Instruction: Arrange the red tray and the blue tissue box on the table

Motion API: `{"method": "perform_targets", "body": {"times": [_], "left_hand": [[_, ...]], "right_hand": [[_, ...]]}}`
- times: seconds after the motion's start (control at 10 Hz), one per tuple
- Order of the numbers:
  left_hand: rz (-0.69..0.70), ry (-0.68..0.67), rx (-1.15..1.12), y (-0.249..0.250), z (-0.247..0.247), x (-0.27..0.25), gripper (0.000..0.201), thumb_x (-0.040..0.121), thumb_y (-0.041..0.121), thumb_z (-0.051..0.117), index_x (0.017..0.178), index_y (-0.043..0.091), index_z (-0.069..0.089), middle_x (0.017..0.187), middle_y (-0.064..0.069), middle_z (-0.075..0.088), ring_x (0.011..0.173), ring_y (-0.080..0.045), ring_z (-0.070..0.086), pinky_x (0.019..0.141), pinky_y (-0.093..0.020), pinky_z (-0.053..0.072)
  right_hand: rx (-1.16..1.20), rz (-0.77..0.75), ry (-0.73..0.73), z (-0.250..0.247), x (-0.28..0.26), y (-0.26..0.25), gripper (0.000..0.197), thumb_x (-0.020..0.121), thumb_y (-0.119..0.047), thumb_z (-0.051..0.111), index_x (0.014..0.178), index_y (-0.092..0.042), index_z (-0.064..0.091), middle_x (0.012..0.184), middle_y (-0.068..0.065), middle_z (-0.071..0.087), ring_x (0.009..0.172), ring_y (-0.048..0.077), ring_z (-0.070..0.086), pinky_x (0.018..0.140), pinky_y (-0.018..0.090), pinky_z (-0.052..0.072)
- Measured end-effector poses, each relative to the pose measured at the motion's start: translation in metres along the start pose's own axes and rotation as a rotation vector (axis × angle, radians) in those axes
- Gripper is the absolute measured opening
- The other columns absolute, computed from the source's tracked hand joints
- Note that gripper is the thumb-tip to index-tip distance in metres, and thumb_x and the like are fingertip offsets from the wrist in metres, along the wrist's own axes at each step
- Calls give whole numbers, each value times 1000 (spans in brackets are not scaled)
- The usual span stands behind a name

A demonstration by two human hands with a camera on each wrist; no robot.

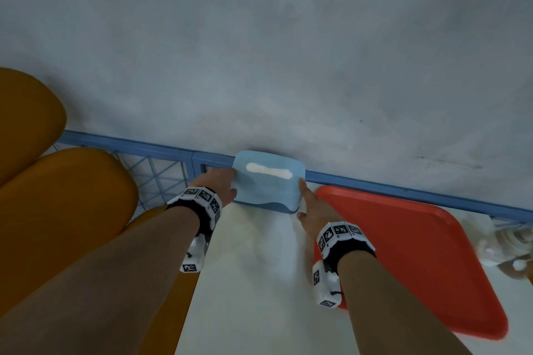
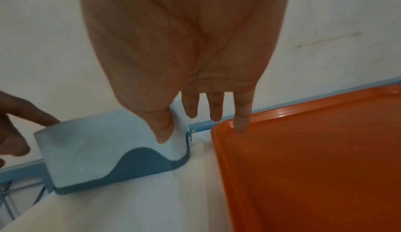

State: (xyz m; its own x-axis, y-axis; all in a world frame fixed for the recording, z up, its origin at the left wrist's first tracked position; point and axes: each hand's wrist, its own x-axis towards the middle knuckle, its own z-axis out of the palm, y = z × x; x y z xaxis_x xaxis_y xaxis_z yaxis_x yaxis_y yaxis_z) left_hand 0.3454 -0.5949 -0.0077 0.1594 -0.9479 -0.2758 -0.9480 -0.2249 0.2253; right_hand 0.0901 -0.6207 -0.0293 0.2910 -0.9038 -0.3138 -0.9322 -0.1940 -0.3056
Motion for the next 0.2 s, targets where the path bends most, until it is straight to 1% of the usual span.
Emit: {"method": "perform_targets", "body": {"times": [0.1,0.2], "left_hand": [[54,16,-35,-4,-21,-10,62,90,31,58,145,29,31,135,-10,57,113,-32,61,92,-48,55],[39,17,-77,-9,-27,-34,48,91,29,56,137,27,43,127,-7,62,107,-27,63,86,-37,55]], "right_hand": [[74,13,-2,-17,-26,6,92,90,-25,57,144,-39,-17,151,11,34,120,32,53,100,41,45],[37,50,-8,-36,-66,20,85,89,-31,57,146,-39,-6,146,14,43,125,32,49,107,40,40]]}}
